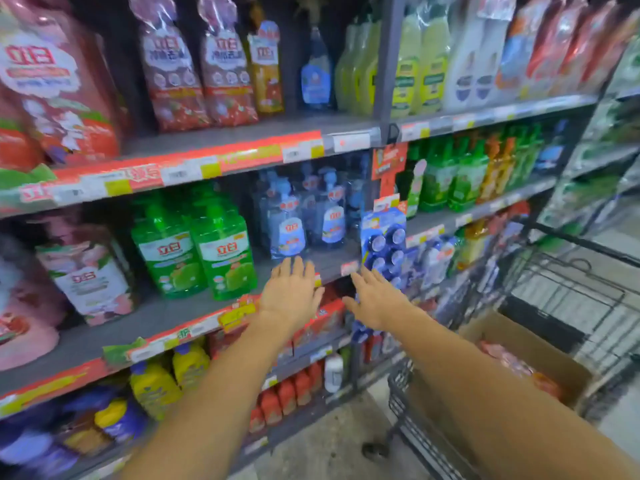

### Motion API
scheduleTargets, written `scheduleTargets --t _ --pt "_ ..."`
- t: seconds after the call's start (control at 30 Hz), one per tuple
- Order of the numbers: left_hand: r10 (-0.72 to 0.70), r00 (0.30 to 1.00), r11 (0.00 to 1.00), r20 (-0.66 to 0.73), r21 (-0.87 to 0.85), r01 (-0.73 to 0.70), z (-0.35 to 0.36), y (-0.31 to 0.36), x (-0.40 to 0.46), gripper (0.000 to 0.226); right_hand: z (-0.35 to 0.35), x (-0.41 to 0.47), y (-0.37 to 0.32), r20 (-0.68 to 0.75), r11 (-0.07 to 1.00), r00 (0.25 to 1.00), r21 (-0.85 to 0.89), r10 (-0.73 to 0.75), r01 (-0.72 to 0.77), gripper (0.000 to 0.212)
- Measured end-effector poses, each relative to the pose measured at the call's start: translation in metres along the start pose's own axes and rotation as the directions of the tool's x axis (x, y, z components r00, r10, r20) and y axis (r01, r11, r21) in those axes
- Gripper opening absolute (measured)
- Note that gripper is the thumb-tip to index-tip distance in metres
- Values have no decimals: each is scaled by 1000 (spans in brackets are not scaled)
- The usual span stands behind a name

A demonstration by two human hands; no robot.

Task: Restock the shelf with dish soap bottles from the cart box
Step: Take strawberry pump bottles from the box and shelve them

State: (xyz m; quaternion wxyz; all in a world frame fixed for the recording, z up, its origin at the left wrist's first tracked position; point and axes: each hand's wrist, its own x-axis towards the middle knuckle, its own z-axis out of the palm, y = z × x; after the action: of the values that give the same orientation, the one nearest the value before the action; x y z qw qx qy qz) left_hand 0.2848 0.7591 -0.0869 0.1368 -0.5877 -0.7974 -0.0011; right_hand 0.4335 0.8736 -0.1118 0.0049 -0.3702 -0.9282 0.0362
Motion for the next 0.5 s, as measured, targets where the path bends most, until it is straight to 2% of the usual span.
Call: scheduleTargets --t 0.17,0.3,0.5 --pt "216 967 973 136 -109 -202 37 93 -41 55 61 -105 57 128 974 972 95 195 -208 63" --pt "325 929 942 177 -148 -302 56 157 -80 51 91 -183 83 246 930 908 61 338 -363 62" --pt "447 867 893 221 -172 -416 60 241 -109 44 105 -257 135 312 842 835 156 453 -516 62"
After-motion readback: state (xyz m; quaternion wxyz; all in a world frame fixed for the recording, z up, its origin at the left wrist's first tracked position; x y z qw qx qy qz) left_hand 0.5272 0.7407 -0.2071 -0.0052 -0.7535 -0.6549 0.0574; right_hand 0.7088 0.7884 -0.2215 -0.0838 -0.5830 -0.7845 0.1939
